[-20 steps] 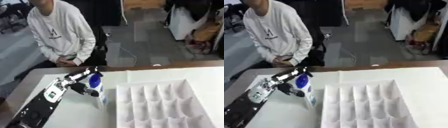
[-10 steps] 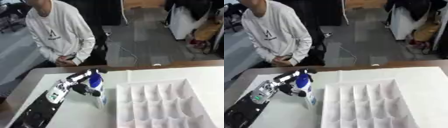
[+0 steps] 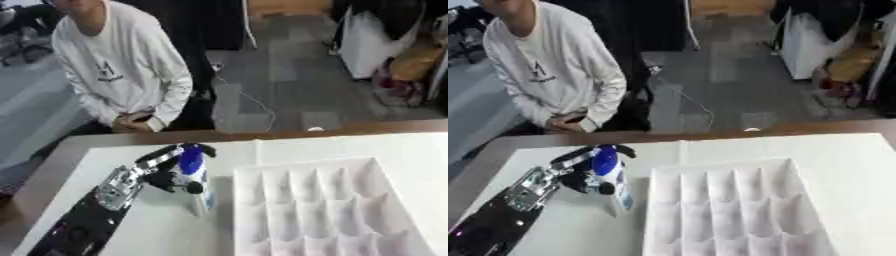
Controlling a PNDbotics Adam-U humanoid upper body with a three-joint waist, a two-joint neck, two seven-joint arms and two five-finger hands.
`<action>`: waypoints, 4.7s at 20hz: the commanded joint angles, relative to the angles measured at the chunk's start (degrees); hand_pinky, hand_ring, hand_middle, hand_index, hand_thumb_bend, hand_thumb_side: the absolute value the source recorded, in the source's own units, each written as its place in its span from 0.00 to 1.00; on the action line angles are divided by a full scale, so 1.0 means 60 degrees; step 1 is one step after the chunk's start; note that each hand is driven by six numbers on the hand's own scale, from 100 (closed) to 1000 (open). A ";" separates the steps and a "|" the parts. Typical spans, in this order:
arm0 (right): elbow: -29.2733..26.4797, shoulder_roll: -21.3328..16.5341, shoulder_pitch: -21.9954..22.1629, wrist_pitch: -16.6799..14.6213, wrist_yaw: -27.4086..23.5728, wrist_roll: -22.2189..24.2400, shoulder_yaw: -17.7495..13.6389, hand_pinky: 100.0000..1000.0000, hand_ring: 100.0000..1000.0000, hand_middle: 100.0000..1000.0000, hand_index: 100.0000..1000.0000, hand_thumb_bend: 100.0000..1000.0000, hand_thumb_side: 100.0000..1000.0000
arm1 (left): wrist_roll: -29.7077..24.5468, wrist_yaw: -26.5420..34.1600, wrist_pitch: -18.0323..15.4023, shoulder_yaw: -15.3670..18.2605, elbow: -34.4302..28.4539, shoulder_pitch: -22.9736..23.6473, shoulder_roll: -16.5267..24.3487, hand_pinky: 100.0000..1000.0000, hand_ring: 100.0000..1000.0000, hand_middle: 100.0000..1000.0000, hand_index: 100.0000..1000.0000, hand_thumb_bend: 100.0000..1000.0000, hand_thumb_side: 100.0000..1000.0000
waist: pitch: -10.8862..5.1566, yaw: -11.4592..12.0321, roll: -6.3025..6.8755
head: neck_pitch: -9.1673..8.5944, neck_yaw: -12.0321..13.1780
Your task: Pick up objects on the table and place them in the box.
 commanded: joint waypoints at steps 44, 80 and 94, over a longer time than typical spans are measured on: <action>-0.0146 -0.0143 -0.0112 -0.0015 -0.0067 0.0114 -0.0069 0.33 0.46 0.49 0.61 0.22 0.89 | 0.0506 0.2282 -0.1309 -0.0241 -0.0987 -0.0250 0.0226 0.00 0.00 0.00 0.28 0.00 0.69 | -0.0217 0.0159 -0.0027 | -0.0042 -0.0011; -0.0146 -0.0080 -0.0565 0.0143 -0.0089 0.0166 0.0060 0.33 0.46 0.49 0.61 0.17 0.89 | -0.0654 0.4372 -0.0055 -0.2276 -0.4252 -0.1224 -0.0126 0.00 0.00 0.00 0.27 0.00 0.68 | -0.0602 -0.0163 0.0475 | 0.0214 0.0026; -0.0146 -0.0002 -0.0815 0.0175 -0.0211 0.0310 0.0132 0.34 0.46 0.49 0.61 0.16 0.89 | -0.0375 0.4425 -0.0730 -0.2357 -0.3684 -0.1611 -0.0886 0.00 0.00 0.00 0.29 0.00 0.71 | -0.0611 -0.0352 0.0639 | 0.0160 0.0059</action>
